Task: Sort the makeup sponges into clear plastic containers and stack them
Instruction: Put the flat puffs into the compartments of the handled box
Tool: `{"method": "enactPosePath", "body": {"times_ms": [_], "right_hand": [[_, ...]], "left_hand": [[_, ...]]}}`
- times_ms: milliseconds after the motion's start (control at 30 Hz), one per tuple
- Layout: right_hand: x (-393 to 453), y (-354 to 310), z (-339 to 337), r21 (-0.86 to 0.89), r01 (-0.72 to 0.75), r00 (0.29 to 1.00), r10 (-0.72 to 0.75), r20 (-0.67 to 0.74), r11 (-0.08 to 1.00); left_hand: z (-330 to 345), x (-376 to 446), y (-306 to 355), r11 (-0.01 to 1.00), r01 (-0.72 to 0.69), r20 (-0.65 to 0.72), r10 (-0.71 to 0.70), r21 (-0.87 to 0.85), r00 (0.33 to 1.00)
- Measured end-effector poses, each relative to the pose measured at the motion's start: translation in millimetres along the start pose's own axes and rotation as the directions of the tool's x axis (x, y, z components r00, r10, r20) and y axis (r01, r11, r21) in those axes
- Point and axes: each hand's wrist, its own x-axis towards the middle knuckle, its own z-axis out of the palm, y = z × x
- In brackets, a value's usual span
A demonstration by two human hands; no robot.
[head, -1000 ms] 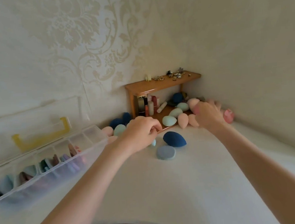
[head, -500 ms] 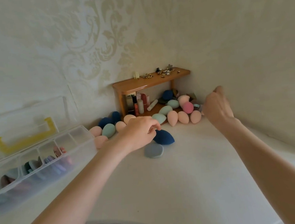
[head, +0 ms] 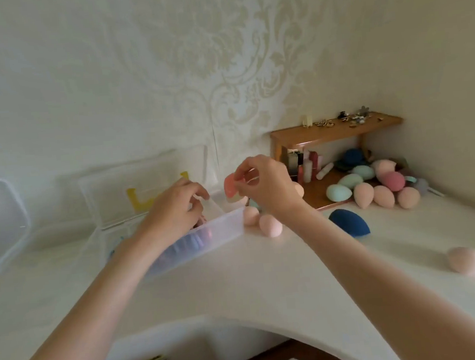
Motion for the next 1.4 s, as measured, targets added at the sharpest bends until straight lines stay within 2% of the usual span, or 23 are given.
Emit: {"method": "enactPosePath", "body": {"times_ms": [67, 167, 200, 267, 300, 333, 400, 467, 533, 600, 633, 700, 867, 900, 1033, 1133, 1200, 1267, 1333, 1400], "right_hand": [[2, 2, 23, -0.027, -0.003, 1.0, 0.004, 0.03, 1.0], [2, 7, 50, -0.181, 0.031, 0.997, -0.019, 0.07, 0.983], [3, 8, 56, -0.247, 0.082, 0.987, -0.045, 0.153, 0.966], [-1, 4, 61, -0.398, 0.251, 0.918, -0.087, 0.386, 0.882], [-3, 0, 59, -0.449, 0.299, 0.895, -0.084, 0.437, 0.842], [-6, -4, 51, -0.469, 0.292, 0.905, -0.082, 0.417, 0.833], [-17, -12, 20, -0.499, 0.176, 0.97, -0.064, 0.233, 0.849], [-45, -10, -32, -0.608, 0.072, 0.996, -0.03, 0.079, 0.791], [-85, 3, -82, -0.767, -0.079, 0.985, 0.169, 0.039, 0.636], [-125, 17, -97, -0.846, -0.202, 0.892, 0.449, 0.048, 0.493], [-142, 28, -93, -0.832, -0.245, 0.855, 0.516, 0.057, 0.498], [-159, 41, -73, -0.755, -0.319, 0.856, 0.516, 0.029, 0.573], [-150, 36, -41, -0.815, -0.157, 0.946, 0.323, 0.039, 0.558], [-149, 33, -40, -0.809, -0.144, 0.944, 0.325, 0.06, 0.569], [-150, 18, -33, -0.751, 0.017, 0.895, 0.325, 0.305, 0.66], [-140, 13, -32, -0.602, -0.05, 0.864, 0.337, 0.375, 0.797], [-117, 10, -35, -0.497, -0.125, 0.902, 0.307, 0.303, 0.859], [-83, 8, -39, -0.31, -0.228, 0.957, 0.271, 0.102, 0.923], [-42, 11, -39, -0.148, -0.261, 0.965, 0.256, -0.054, 0.954], [-6, 22, -32, -0.132, -0.279, 0.956, 0.262, -0.132, 0.951]], "left_hand": [[-9, -7, -19, 0.999, 0.041, 0.02, -0.041, 0.02, 0.999], [-13, -14, -33, 0.997, 0.067, 0.09, -0.069, 0.023, 0.994], [-13, -15, -34, 0.998, 0.067, 0.114, -0.067, 0.004, 0.991], [-10, -13, -37, 0.999, 0.043, 0.145, -0.039, -0.024, 0.989], [-7, -11, -36, 0.999, 0.041, 0.147, -0.038, -0.017, 0.988], [-4, -9, -35, 0.999, 0.043, 0.134, -0.044, 0.01, 0.99], [1, -5, -32, 0.992, 0.06, 0.017, -0.062, 0.107, 0.998], [5, 0, -25, 0.989, 0.027, -0.081, -0.016, 0.145, 0.997], [7, 1, -17, 0.994, -0.035, -0.123, 0.048, 0.099, 0.991], [14, 0, -9, 0.995, -0.098, -0.147, 0.101, 0.031, 0.984], [20, -2, -1, 0.993, -0.118, -0.148, 0.117, -0.003, 0.982], [33, -9, 17, 0.988, -0.15, -0.153, 0.141, -0.047, 0.978], [49, -26, 51, 0.965, -0.26, -0.141, 0.259, 0.011, 0.956], [50, -28, 54, 0.962, -0.271, -0.129, 0.271, 0.017, 0.954], [46, -33, 56, 0.96, -0.278, -0.101, 0.28, 0.037, 0.955], [42, -34, 51, 0.964, -0.265, -0.069, 0.267, 0.032, 0.961], [36, -32, 47, 0.968, -0.251, -0.051, 0.252, 0.026, 0.966], [29, -29, 41, 0.975, -0.221, -0.046, 0.222, 0.032, 0.974], [21, -24, 32, 0.981, -0.191, -0.061, 0.193, 0.032, 0.979], [14, -17, 21, 0.985, -0.167, -0.076, 0.169, 0.035, 0.983]]}}
